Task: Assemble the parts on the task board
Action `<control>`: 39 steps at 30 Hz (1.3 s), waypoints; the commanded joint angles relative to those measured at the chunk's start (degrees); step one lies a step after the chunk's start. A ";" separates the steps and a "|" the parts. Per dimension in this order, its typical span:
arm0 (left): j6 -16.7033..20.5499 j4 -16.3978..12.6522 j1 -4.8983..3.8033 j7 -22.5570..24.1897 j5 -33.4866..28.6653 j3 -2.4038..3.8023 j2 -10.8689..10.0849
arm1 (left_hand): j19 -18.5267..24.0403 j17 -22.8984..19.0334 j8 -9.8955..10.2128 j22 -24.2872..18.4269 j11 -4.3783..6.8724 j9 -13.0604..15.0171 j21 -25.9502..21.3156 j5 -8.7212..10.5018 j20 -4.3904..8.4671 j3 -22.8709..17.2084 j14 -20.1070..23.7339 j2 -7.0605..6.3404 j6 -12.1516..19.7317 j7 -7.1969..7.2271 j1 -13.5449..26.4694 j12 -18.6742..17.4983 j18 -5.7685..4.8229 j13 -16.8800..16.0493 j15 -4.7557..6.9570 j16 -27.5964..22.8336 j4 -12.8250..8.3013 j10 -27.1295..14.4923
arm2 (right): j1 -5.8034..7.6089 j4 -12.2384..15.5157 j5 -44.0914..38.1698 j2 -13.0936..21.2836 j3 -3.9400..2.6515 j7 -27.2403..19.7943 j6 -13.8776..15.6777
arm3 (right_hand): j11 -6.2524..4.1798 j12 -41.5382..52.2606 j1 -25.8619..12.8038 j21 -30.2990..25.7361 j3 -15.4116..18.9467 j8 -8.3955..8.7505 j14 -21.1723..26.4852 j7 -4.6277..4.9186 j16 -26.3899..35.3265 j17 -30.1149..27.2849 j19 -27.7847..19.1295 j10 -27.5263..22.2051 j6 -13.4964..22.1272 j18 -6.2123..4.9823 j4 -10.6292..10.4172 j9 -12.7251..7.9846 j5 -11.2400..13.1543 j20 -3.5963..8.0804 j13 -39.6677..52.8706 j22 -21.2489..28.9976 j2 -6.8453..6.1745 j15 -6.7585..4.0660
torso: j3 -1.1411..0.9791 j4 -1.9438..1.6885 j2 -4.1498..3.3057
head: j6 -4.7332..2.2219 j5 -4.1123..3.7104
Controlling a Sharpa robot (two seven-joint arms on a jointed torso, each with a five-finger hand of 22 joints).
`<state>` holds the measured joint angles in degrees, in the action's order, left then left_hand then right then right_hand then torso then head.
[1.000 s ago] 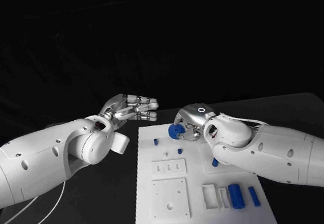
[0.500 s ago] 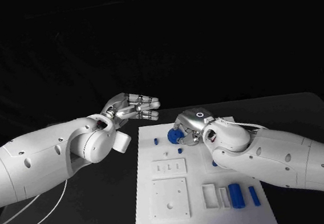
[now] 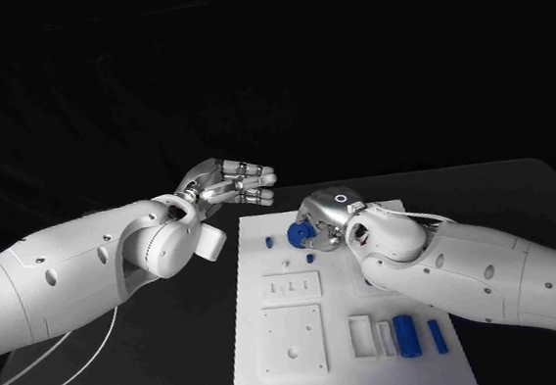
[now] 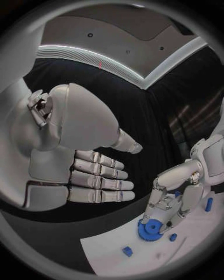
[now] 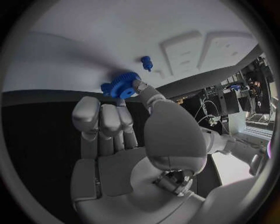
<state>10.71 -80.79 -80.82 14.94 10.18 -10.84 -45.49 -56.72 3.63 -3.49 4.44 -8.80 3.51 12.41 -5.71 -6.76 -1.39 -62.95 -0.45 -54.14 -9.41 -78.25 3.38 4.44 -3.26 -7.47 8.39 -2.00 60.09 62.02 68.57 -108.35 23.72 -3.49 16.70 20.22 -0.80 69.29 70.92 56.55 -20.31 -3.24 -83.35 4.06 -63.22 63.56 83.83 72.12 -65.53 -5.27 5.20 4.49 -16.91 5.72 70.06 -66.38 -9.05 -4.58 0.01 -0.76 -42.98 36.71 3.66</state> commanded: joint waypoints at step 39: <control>-0.62 -0.09 -0.05 0.47 0.10 0.04 -0.19 | 0.52 0.08 -0.19 -0.08 -0.08 0.03 -0.10 0.23 -0.10 -0.02 0.46 0.38 0.38 -0.03 0.26 0.15 -0.10 -0.09 -0.19 -0.35 -0.02 -0.44 | -0.53 0.99 4.92 3.36 0.26 0.37 -0.13 | 0.83 -1.21 -8.54 -0.53 -4.67 -0.38 -0.08 1.50 0.69 -0.64 3.59 -1.00 5.11 -1.22 -10.45 -0.71 13.87 -0.42 -2.25 0.81 -1.39 0.54 | -0.05 0.14 0.03 | -0.10 0.04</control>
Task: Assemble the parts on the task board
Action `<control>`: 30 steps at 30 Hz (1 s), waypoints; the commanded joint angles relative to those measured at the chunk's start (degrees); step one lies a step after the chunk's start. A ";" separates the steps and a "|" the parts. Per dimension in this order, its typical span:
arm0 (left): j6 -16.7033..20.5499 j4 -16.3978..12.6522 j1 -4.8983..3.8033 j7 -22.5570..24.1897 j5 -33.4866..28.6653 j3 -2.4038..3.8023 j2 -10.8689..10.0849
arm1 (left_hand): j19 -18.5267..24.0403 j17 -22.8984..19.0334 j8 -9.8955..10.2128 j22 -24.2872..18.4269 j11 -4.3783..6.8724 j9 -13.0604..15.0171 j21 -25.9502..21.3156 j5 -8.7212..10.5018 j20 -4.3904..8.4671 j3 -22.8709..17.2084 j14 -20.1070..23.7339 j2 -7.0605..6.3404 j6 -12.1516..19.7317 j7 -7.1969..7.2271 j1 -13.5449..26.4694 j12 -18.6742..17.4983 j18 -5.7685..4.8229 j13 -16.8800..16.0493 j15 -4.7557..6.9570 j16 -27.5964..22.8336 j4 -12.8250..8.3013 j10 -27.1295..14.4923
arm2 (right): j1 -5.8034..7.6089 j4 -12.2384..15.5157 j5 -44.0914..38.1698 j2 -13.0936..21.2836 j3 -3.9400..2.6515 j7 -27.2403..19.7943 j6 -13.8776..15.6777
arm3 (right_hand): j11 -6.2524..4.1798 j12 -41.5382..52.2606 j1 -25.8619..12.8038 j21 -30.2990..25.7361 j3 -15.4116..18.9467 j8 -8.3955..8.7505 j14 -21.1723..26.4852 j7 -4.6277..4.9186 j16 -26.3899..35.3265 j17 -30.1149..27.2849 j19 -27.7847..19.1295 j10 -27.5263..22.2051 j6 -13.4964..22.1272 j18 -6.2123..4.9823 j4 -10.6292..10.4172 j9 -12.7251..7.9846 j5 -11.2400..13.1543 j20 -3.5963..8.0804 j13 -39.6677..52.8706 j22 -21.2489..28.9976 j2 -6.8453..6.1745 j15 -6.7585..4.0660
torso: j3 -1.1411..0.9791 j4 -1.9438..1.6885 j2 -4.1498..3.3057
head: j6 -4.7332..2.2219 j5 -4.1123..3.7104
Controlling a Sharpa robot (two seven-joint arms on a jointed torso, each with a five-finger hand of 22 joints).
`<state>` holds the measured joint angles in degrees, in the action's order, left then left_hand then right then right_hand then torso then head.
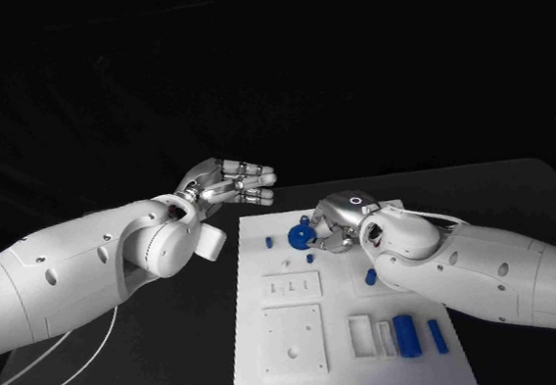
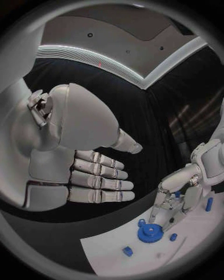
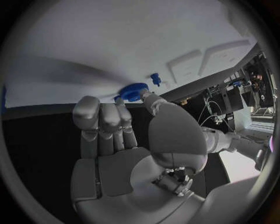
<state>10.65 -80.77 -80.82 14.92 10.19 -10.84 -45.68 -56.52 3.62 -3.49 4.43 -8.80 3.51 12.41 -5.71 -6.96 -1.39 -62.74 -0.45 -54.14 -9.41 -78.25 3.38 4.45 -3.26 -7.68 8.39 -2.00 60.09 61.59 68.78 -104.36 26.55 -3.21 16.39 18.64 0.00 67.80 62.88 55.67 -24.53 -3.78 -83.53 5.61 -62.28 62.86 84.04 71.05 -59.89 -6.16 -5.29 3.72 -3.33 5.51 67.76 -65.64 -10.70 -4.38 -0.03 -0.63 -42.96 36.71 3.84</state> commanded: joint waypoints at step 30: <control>-0.85 1.04 0.01 0.78 0.37 -0.04 -1.15 | 0.17 0.09 -0.20 -0.05 0.03 0.04 -0.03 0.21 0.19 -0.13 -0.02 0.32 0.16 0.01 0.03 0.16 -0.10 -0.09 0.13 -0.18 -0.13 -0.10 | -0.43 4.50 24.46 21.15 -6.29 -20.40 -2.96 | 0.71 -0.27 13.15 -0.98 15.77 0.21 0.26 1.03 0.60 0.49 3.20 -1.34 3.08 -0.57 12.98 -0.05 -10.73 -0.78 -0.85 -0.74 3.11 0.89 | -1.27 2.83 0.73 | -1.02 -0.49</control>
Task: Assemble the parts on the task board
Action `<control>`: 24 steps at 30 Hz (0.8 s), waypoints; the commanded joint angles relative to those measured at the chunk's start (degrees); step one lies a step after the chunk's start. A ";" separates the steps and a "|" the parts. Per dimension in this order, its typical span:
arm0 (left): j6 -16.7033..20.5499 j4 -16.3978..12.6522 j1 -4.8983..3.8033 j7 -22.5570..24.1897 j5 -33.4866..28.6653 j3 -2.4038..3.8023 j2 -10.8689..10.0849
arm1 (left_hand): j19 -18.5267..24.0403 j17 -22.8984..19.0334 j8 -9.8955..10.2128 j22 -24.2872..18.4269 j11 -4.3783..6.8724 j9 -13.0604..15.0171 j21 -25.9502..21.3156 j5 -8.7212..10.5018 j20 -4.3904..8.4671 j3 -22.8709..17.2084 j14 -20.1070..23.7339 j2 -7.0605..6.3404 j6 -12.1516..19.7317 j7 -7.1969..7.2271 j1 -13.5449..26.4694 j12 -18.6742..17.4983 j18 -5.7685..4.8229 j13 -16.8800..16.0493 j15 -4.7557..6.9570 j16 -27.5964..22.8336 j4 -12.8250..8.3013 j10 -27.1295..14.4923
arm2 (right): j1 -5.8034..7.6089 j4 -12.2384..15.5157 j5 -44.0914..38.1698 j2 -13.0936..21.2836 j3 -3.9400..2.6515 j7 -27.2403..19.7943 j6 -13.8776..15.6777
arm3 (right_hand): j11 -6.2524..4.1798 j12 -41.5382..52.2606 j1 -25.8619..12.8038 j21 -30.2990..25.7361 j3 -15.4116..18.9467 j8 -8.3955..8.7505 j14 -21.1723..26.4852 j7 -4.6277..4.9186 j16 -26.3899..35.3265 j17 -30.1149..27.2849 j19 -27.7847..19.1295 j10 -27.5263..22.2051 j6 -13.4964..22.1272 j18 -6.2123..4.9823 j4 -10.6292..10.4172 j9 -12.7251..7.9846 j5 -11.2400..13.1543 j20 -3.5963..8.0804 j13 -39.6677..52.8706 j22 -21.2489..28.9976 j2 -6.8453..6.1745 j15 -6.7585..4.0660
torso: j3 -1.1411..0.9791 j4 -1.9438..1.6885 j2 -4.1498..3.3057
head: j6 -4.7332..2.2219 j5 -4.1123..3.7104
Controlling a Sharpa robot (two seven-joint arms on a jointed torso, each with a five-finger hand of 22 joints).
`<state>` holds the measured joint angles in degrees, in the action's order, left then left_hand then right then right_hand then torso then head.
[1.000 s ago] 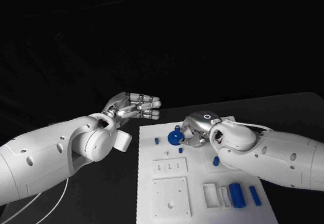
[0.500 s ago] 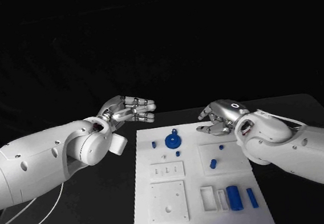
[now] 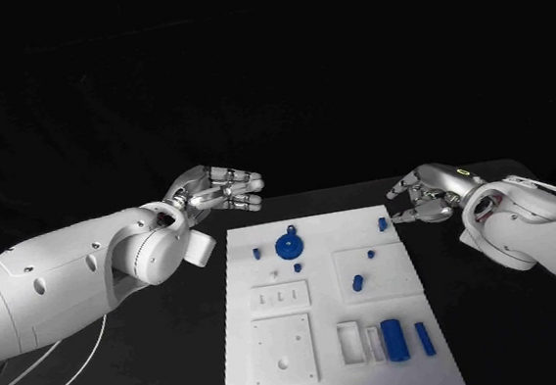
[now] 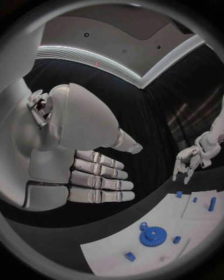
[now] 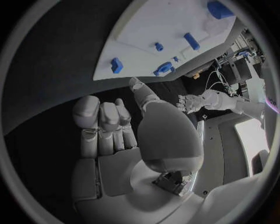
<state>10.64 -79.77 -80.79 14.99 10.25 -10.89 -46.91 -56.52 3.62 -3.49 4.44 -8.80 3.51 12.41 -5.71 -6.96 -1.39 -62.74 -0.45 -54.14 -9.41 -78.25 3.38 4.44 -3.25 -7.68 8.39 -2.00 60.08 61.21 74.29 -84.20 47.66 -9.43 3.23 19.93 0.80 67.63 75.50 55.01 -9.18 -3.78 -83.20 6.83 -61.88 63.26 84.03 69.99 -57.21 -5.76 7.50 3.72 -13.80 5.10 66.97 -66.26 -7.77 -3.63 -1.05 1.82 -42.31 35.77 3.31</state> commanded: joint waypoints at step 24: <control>-1.34 0.49 0.27 0.75 0.55 -0.01 0.11 | 0.19 0.08 -0.18 -0.08 0.02 0.03 -0.06 0.21 0.22 -0.02 0.02 0.46 0.36 -0.02 -0.03 0.16 -0.15 -0.10 0.12 -0.25 -0.33 -0.13 | -1.87 -11.26 9.62 -4.66 -0.17 -11.94 -7.05 | -0.30 0.29 -1.20 0.10 2.27 0.15 -0.21 -0.45 -0.01 0.84 3.30 -0.04 0.04 -0.81 -1.26 -0.01 -0.65 -0.25 0.39 -1.52 1.65 0.00 | -0.64 0.09 -0.23 | 0.57 0.20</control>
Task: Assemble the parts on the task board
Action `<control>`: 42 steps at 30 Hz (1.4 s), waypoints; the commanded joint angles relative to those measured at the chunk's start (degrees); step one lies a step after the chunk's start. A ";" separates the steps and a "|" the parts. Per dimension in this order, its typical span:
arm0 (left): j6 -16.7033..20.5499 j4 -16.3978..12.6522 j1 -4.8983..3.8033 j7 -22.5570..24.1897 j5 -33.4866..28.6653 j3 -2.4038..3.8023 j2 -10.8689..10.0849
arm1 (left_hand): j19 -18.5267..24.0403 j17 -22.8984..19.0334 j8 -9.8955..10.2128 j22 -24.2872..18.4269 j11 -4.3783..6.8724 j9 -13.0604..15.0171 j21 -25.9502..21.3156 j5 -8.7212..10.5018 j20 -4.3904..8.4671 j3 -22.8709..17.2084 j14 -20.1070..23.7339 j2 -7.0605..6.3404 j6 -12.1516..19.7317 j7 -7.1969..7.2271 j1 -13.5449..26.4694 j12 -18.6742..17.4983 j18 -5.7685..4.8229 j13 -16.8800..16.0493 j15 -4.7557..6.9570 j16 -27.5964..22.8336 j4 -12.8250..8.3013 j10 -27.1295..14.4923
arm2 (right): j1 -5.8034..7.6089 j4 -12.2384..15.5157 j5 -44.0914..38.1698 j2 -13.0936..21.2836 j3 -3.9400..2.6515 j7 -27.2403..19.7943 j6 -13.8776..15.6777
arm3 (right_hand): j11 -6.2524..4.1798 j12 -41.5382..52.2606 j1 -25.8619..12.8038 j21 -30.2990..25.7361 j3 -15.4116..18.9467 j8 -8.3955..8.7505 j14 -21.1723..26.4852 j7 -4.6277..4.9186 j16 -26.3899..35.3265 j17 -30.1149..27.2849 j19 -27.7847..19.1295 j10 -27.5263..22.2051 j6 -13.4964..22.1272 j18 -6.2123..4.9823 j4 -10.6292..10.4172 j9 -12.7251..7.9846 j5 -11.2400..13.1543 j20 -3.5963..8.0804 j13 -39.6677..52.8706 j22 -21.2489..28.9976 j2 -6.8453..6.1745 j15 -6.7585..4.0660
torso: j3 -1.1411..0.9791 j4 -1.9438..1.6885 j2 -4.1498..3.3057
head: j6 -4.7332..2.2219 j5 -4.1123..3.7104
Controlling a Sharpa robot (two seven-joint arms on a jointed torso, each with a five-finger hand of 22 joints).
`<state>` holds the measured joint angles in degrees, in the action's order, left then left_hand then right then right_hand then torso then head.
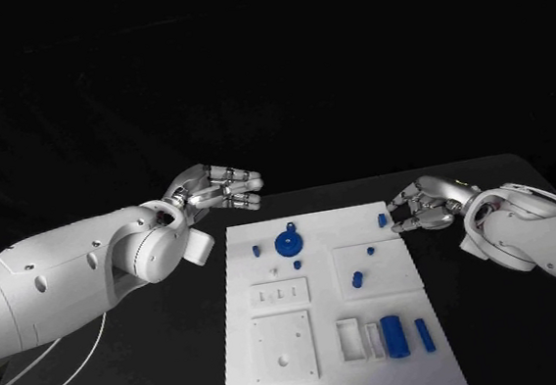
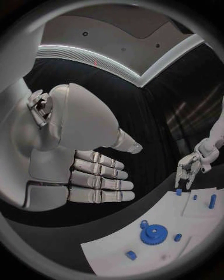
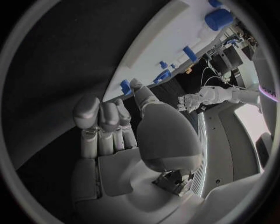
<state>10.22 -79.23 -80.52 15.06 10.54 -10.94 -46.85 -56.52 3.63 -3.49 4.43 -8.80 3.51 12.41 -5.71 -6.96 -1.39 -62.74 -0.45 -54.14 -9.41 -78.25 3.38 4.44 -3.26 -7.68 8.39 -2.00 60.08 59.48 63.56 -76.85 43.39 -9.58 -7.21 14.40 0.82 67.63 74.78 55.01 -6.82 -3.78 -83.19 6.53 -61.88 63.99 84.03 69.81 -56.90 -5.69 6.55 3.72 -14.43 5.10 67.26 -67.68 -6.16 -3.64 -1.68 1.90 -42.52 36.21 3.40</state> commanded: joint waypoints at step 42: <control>-1.28 0.12 0.07 0.33 0.49 0.01 0.34 | 0.24 0.08 -0.19 -0.08 0.01 0.03 -0.10 0.27 0.19 0.03 0.09 0.53 0.28 -0.01 -0.05 0.16 -0.14 -0.09 0.09 -0.27 -0.32 -0.16 | -1.53 -5.88 3.68 -5.59 -0.04 0.81 -0.45 | -0.41 0.74 -1.75 0.12 -3.98 0.21 -0.24 -0.30 -0.08 0.37 3.35 0.56 -1.88 -0.56 1.34 -0.05 3.44 -0.20 0.62 -1.28 2.22 -0.05 | 0.13 0.09 0.13 | -0.43 0.41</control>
<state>9.83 -79.07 -80.46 14.96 10.85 -10.96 -46.65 -56.52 3.62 -3.49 4.44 -8.80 3.51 12.41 -5.71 -6.96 -1.39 -62.74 -0.45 -54.14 -9.41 -78.25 3.38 4.44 -3.26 -7.68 8.39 -2.00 60.08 58.15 57.81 -73.06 37.94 -9.71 -7.05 14.86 0.59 68.07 73.05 55.01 -10.44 -3.76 -83.19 6.30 -61.88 64.29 84.04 70.05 -58.39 -5.60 7.91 3.67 -11.31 5.11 67.84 -68.92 -4.43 -3.65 -1.53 1.98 -42.40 35.69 3.83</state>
